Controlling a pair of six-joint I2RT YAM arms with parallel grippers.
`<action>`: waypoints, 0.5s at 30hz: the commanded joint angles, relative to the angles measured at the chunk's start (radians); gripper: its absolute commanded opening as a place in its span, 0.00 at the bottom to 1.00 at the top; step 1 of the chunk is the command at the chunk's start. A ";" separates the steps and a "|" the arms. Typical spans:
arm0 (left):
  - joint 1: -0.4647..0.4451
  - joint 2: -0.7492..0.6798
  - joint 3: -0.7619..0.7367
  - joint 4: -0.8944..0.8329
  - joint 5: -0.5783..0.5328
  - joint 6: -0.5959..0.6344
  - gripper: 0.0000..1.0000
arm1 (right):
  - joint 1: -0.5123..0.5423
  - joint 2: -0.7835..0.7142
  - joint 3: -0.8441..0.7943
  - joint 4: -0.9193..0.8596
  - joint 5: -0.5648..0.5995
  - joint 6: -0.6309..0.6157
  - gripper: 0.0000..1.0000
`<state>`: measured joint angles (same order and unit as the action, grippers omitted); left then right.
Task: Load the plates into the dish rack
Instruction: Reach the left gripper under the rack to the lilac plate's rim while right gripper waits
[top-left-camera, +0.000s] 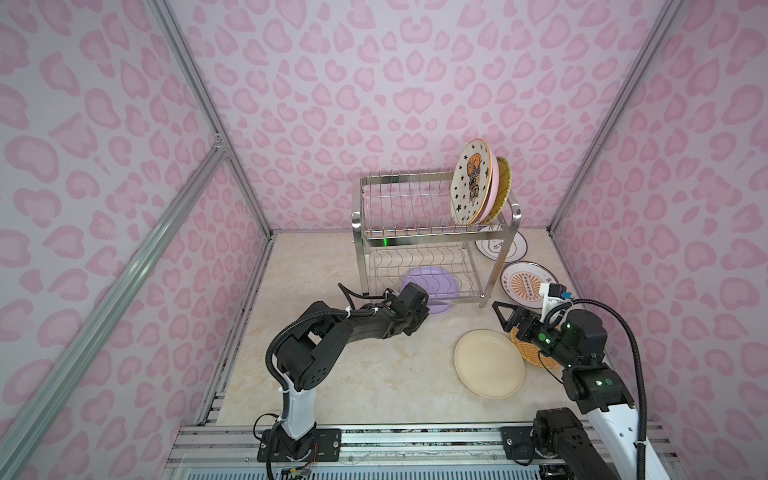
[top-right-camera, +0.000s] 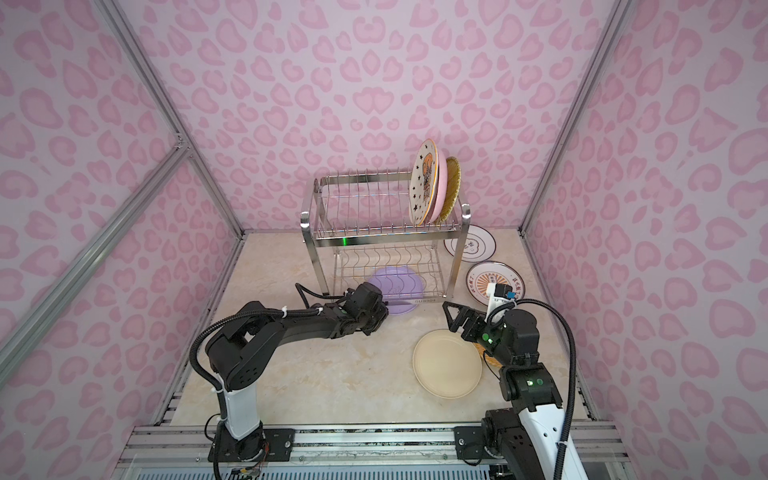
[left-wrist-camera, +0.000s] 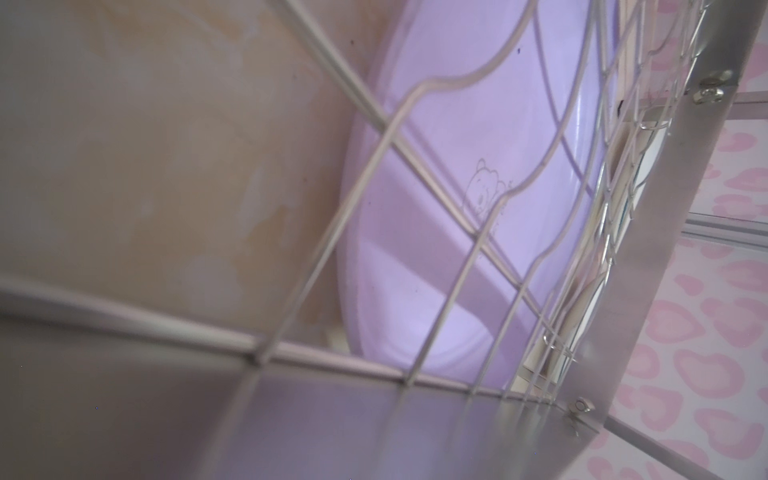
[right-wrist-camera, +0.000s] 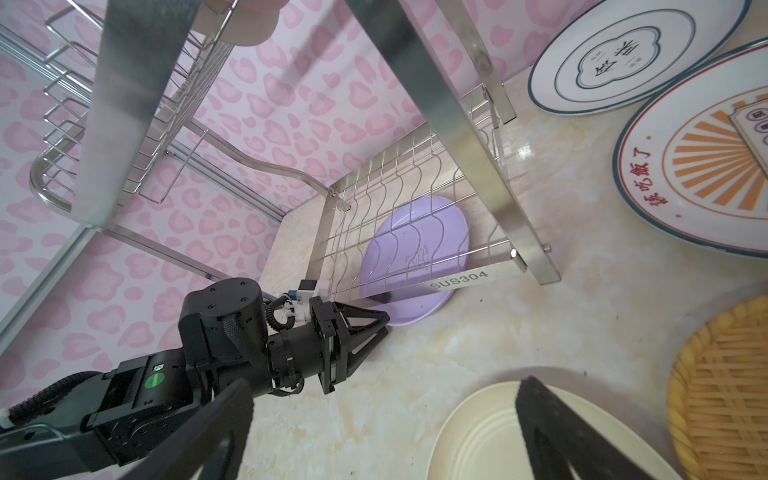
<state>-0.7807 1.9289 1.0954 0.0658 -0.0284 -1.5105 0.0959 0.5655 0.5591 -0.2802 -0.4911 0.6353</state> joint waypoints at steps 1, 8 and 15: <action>0.006 0.015 0.016 -0.108 0.022 -0.022 0.27 | -0.001 -0.007 -0.008 0.013 -0.012 0.001 0.99; 0.009 0.035 0.062 -0.166 0.028 -0.030 0.24 | -0.001 -0.017 -0.005 0.007 -0.010 0.000 0.99; 0.011 0.058 0.101 -0.217 0.039 -0.038 0.16 | 0.000 -0.028 -0.002 -0.007 -0.003 -0.002 0.99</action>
<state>-0.7715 1.9736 1.1908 -0.0574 -0.0292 -1.5360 0.0959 0.5400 0.5591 -0.2829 -0.4904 0.6361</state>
